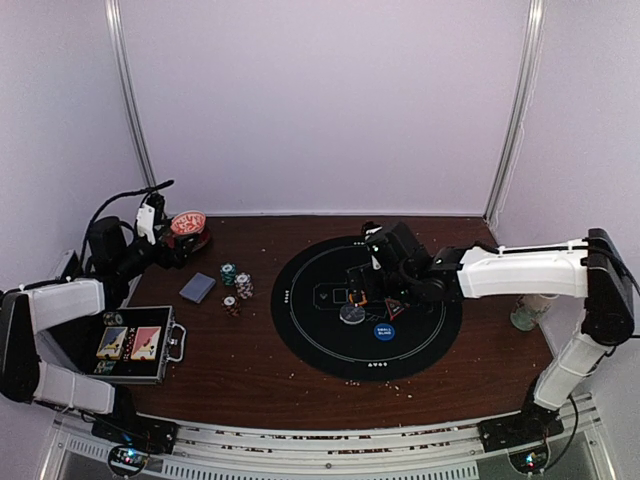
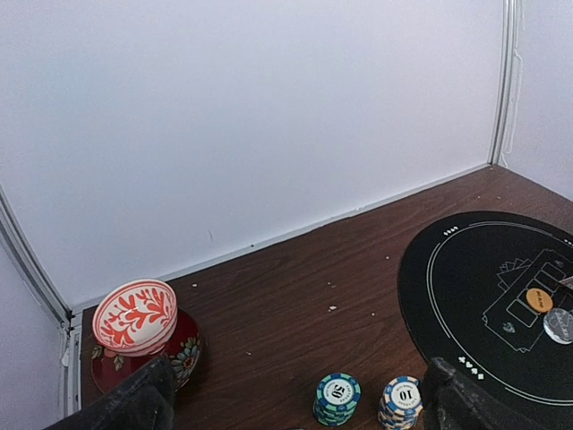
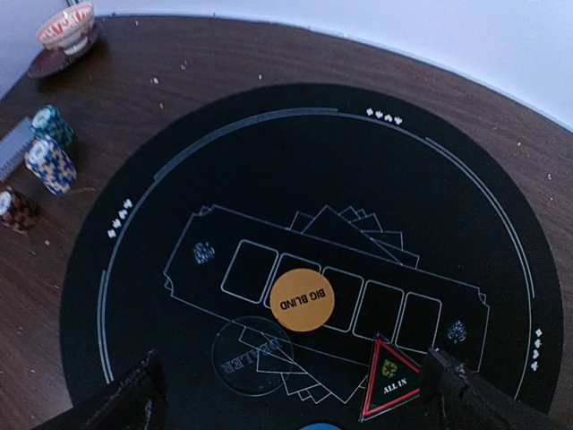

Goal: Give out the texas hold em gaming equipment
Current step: Pick up the dealer button from the community card area.

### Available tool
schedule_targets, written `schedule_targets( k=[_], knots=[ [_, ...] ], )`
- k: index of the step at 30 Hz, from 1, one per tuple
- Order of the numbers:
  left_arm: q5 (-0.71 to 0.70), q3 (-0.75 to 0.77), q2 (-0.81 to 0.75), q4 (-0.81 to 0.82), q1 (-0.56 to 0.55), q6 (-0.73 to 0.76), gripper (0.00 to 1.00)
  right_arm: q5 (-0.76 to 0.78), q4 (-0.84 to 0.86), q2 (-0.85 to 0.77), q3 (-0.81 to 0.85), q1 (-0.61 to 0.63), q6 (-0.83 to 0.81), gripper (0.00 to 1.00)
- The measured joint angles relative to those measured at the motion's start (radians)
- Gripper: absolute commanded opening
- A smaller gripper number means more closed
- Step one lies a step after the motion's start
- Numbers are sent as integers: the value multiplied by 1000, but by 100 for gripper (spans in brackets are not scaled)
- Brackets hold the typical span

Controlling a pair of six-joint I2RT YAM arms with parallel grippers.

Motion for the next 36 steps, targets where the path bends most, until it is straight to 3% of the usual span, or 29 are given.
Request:
schedule_targets(
  k=[20, 28, 36],
  knots=[
    [6, -52, -60, 83, -1, -2, 98, -9, -1, 298, 91, 21, 10, 93],
    [5, -52, -60, 87, -1, -2, 98, -71, -3, 342, 100, 23, 22, 92],
    [5, -52, -57, 88, -1, -2, 98, -98, -6, 354, 100, 24, 23, 84]
  ],
)
